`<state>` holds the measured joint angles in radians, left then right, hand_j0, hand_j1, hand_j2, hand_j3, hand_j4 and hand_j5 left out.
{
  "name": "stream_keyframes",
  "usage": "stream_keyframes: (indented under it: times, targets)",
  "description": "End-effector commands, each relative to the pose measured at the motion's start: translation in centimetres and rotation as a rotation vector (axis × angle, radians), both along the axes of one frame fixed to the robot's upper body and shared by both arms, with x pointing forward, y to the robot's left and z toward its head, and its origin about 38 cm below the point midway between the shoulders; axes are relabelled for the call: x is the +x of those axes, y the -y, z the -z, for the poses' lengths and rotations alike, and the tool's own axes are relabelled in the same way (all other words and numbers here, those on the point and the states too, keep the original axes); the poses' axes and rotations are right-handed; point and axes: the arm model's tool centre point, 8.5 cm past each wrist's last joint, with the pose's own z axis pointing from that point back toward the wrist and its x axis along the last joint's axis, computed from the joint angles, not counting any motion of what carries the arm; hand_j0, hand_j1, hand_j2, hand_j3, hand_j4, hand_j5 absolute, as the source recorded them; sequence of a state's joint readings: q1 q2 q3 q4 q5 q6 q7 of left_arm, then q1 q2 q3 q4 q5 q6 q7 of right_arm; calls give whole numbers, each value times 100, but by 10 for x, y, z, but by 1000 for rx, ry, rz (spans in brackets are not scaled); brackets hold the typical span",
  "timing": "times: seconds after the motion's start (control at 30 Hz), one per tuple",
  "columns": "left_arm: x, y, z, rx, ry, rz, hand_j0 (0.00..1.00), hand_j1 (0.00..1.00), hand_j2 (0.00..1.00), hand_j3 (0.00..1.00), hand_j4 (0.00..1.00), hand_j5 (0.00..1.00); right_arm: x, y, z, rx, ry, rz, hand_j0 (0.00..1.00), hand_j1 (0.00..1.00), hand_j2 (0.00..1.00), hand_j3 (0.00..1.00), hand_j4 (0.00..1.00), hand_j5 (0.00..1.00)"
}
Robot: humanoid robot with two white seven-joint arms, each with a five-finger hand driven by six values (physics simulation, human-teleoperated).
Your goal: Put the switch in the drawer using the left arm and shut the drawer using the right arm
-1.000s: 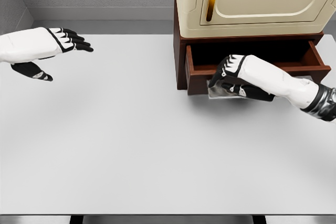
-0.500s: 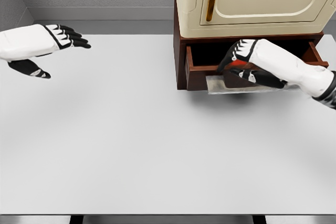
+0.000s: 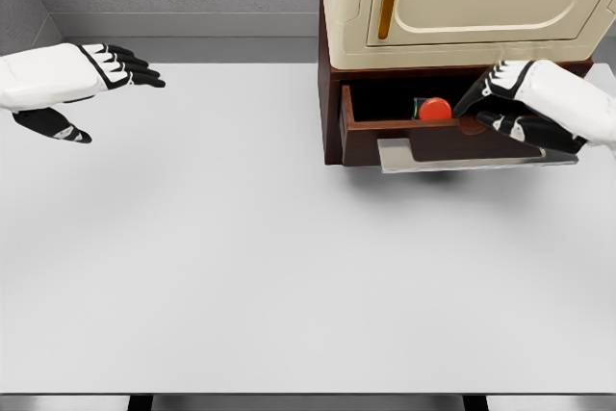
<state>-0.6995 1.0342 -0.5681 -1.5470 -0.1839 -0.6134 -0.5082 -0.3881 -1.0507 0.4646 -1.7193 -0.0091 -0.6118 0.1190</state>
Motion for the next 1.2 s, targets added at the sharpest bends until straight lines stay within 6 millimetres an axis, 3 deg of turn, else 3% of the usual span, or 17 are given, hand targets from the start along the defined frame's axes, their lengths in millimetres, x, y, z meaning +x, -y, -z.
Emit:
stream_keyframes:
  times: [0.0,0.53,0.93,1.17]
  targets:
    - [0,-2,-1,-3,-2,-6,100,100,100,100,100,100,-8,-7,-9,-15,17,-33,53,53,53,53,53,53]
    - [-1,-3,1,-5,-7,-9,100,100,100,100,100,100,-22,-8,35,-29,-88,-36,54,54,54,54,54,54]
    - [-1,-3,0,-5,-6,-9,100,100,100,100,100,100,-19,-14,45,-27,-85,-34,54,54,54,54,54,54]
    - [0,-5,-3,-9,5,-15,100,100,100,100,100,100,-8,-18,48,1,-69,-17,54,54,54,54,54,54]
